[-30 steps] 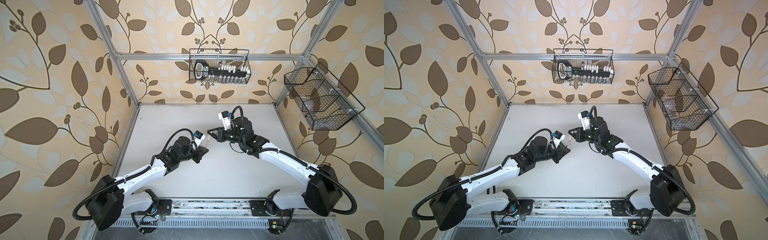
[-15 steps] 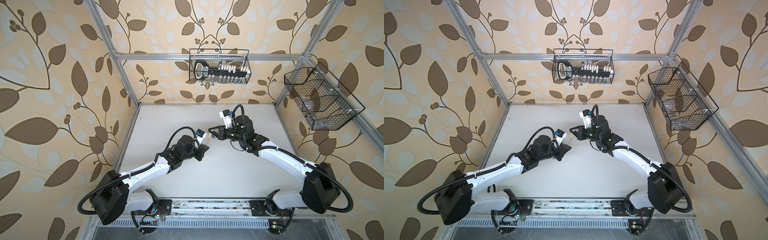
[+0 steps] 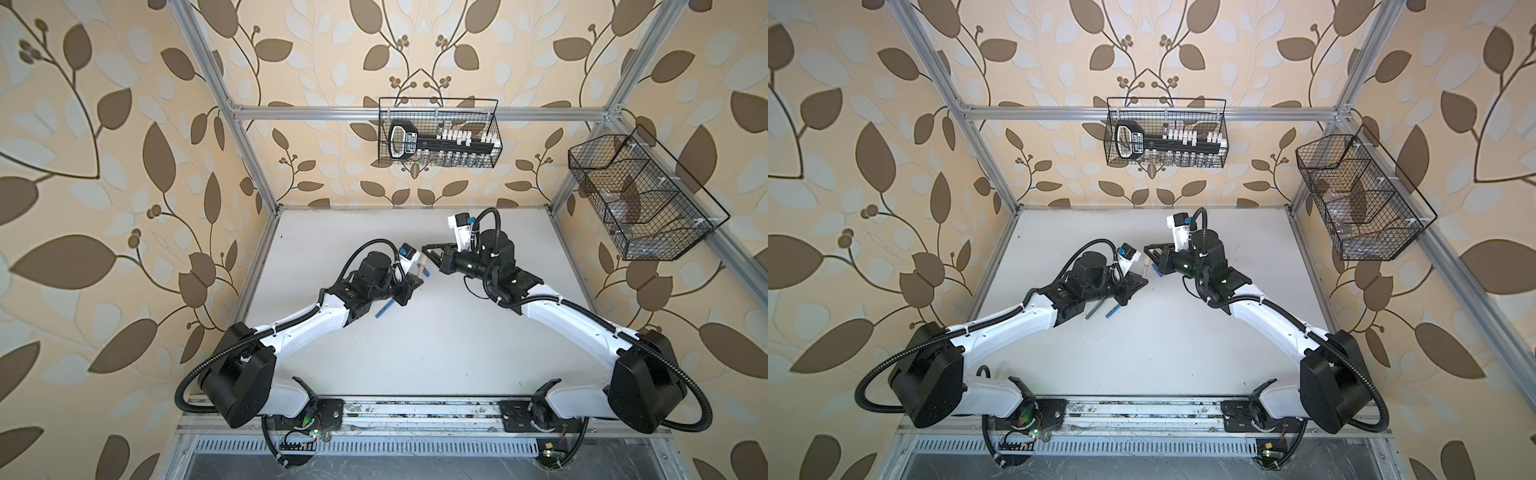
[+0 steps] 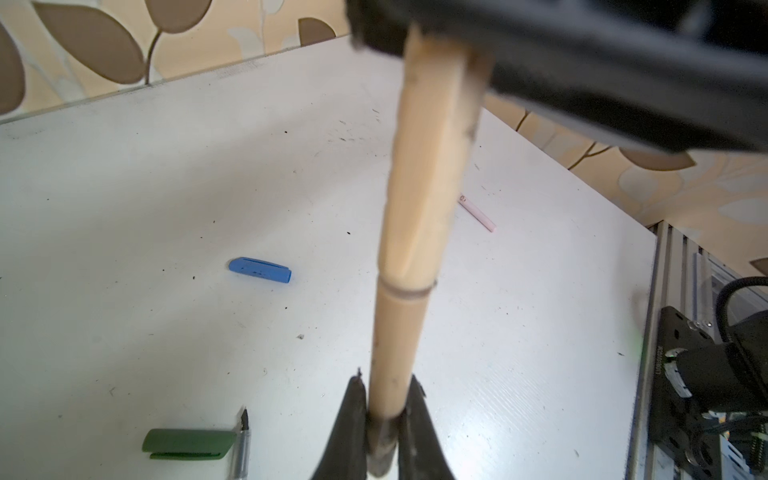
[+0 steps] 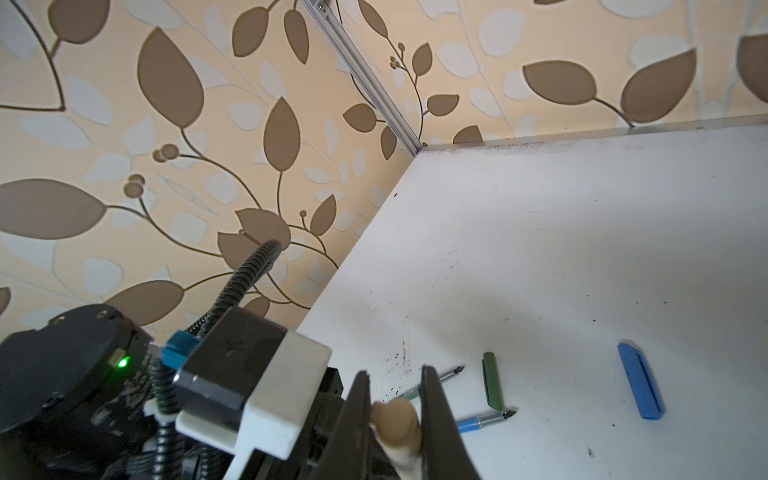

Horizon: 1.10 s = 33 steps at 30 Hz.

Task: Insert the pens into the pen caps
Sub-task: 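Grasp the cream cap end of the wooden pen with the right gripper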

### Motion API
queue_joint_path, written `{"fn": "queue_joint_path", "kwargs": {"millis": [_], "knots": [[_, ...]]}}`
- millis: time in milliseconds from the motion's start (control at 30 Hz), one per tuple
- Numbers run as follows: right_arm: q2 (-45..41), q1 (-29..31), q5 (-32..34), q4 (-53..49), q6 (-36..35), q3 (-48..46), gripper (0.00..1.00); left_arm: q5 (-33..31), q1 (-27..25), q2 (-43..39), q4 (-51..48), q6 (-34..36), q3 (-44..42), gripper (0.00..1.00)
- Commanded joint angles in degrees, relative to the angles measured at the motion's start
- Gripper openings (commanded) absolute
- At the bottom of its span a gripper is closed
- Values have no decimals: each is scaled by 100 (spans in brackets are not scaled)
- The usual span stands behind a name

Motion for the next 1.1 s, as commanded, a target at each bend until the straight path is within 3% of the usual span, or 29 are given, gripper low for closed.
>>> {"fn": "queue_joint_path", "kwargs": {"millis": [0,100,300,433,533,633,700,767,933,1067], "knots": [[319,617,-1291,-1473,507,-612,0,-308,653,-208,2623,-647,1003,0],[454,761,-1363,-1405,621,-749,0,-2,958,-164,3191,-1066,1069,0],[491,917,-1414,-1279,812,-1031,0,290,1204,-62,3402,-1227,1397,0],[341,592,-1415,-1536,578,-650,0,1436,1030,109,2194,-926,1803,0],[212,256,-1416,-1782,307,-211,0,1568,625,33,1079,-416,1561,0],[223,47,-1428,-2207,-57,293,1,1533,273,-48,569,-319,1173,0],[175,-57,-1470,-2323,-184,482,9,1480,130,-116,390,-356,948,0],[82,-167,-1493,-2361,-252,574,26,1417,45,-155,376,-419,732,0],[-384,-442,-1473,-2026,-213,476,46,1568,-111,-54,343,-555,510,0],[-578,-586,-1387,-1730,-148,240,48,1827,-136,3,532,-788,407,0]]}}
